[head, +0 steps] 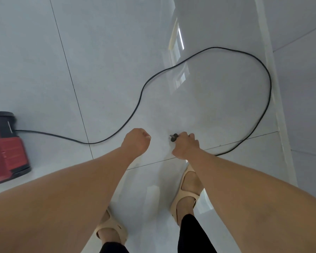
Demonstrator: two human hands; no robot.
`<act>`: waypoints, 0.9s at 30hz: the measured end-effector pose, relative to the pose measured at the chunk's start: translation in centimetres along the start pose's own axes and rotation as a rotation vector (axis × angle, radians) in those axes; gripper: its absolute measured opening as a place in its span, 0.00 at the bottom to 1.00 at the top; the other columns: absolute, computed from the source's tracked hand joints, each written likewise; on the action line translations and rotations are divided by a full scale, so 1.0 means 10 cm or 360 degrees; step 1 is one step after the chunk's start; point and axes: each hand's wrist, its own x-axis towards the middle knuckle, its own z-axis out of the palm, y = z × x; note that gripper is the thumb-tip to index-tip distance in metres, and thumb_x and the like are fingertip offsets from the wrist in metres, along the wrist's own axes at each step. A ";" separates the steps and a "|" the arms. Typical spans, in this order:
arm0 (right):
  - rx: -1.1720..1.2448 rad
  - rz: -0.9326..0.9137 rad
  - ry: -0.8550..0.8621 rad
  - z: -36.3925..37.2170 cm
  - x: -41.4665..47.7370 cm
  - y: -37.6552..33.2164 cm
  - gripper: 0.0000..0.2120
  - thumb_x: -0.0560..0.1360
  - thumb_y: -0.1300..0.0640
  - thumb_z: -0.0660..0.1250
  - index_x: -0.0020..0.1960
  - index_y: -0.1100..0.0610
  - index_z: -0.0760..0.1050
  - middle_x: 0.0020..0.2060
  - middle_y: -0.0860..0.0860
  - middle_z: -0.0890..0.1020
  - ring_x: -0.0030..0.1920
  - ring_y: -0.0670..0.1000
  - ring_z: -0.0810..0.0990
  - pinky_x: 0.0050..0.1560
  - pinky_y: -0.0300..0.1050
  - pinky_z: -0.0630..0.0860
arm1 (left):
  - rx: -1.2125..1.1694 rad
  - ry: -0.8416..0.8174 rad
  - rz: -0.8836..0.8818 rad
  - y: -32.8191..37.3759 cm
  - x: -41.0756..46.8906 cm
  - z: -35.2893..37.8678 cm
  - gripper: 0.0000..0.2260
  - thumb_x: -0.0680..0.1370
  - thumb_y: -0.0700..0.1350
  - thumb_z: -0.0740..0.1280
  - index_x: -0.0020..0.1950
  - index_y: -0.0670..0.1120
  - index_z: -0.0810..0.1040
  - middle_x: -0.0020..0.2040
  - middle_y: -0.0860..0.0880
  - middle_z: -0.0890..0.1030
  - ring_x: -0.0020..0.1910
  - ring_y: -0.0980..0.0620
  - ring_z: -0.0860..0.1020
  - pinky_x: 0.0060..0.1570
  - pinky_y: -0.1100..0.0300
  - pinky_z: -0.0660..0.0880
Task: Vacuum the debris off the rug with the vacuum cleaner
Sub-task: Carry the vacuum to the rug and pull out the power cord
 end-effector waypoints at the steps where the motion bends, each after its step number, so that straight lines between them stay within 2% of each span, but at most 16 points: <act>1: 0.0022 -0.0017 0.0046 -0.01 0.00 -0.01 0.19 0.75 0.61 0.62 0.66 0.59 0.67 0.62 0.54 0.68 0.63 0.56 0.65 0.64 0.48 0.67 | -0.0025 0.0006 -0.0015 -0.01 -0.01 0.01 0.10 0.77 0.39 0.60 0.50 0.41 0.80 0.48 0.42 0.82 0.48 0.42 0.80 0.48 0.54 0.75; 4: 0.0190 -0.0124 0.0149 -0.07 -0.03 -0.06 0.20 0.76 0.59 0.63 0.67 0.56 0.71 0.65 0.49 0.68 0.65 0.54 0.66 0.64 0.48 0.66 | -0.0065 0.0017 -0.0030 0.00 -0.09 0.01 0.08 0.77 0.40 0.60 0.50 0.44 0.79 0.49 0.47 0.82 0.47 0.46 0.80 0.53 0.54 0.76; 7: 0.0418 -0.0281 0.0308 -0.18 -0.18 -0.17 0.12 0.77 0.55 0.66 0.59 0.54 0.80 0.64 0.47 0.73 0.64 0.52 0.70 0.65 0.49 0.66 | -0.0102 0.0065 -0.0042 0.08 -0.22 -0.03 0.09 0.79 0.45 0.61 0.56 0.48 0.79 0.53 0.50 0.81 0.51 0.49 0.81 0.56 0.53 0.77; 11: 0.0862 -0.0264 0.0537 -0.51 -0.55 -0.29 0.07 0.74 0.55 0.70 0.46 0.58 0.84 0.52 0.50 0.81 0.51 0.52 0.80 0.54 0.47 0.76 | -0.0137 0.0149 0.0007 0.41 -0.48 -0.28 0.14 0.81 0.46 0.60 0.65 0.47 0.76 0.60 0.48 0.80 0.57 0.48 0.79 0.60 0.51 0.74; 13: 0.1146 -0.0236 0.0529 -0.75 -0.79 -0.35 0.05 0.72 0.56 0.73 0.43 0.57 0.83 0.45 0.50 0.83 0.45 0.51 0.81 0.47 0.43 0.77 | -0.0168 0.0164 0.0062 0.65 -0.66 -0.41 0.15 0.81 0.44 0.59 0.67 0.45 0.74 0.63 0.47 0.78 0.60 0.47 0.78 0.63 0.51 0.72; 15: 0.1428 -0.0210 0.0479 -1.04 -1.04 -0.36 0.04 0.70 0.58 0.75 0.40 0.58 0.82 0.39 0.50 0.84 0.41 0.51 0.82 0.43 0.44 0.77 | -0.0232 0.0188 0.0113 0.96 -0.91 -0.56 0.16 0.81 0.43 0.59 0.68 0.45 0.74 0.64 0.47 0.78 0.61 0.47 0.77 0.64 0.51 0.71; 20: 0.1879 -0.0237 0.0495 -1.87 -1.63 -0.27 0.07 0.68 0.63 0.75 0.35 0.57 0.79 0.35 0.52 0.85 0.38 0.51 0.84 0.47 0.48 0.82 | -0.0484 0.0214 0.0306 1.73 -1.55 -1.00 0.11 0.80 0.41 0.62 0.61 0.45 0.78 0.51 0.46 0.84 0.47 0.47 0.83 0.51 0.56 0.75; 24: 0.2131 -0.0306 0.0496 -2.70 -2.21 -0.09 0.07 0.68 0.65 0.76 0.38 0.61 0.77 0.36 0.56 0.83 0.36 0.49 0.83 0.39 0.39 0.80 | -0.0561 0.0196 0.0462 2.44 -2.22 -1.42 0.07 0.78 0.44 0.67 0.54 0.48 0.81 0.43 0.47 0.85 0.43 0.50 0.83 0.48 0.55 0.76; 27: 0.2175 -0.0405 0.0524 -3.28 -2.73 0.06 0.08 0.69 0.65 0.75 0.38 0.61 0.76 0.35 0.54 0.81 0.36 0.49 0.83 0.38 0.38 0.80 | -0.0580 0.0154 0.0570 2.95 -2.80 -1.73 0.04 0.75 0.44 0.71 0.49 0.47 0.81 0.40 0.47 0.84 0.39 0.52 0.83 0.42 0.59 0.75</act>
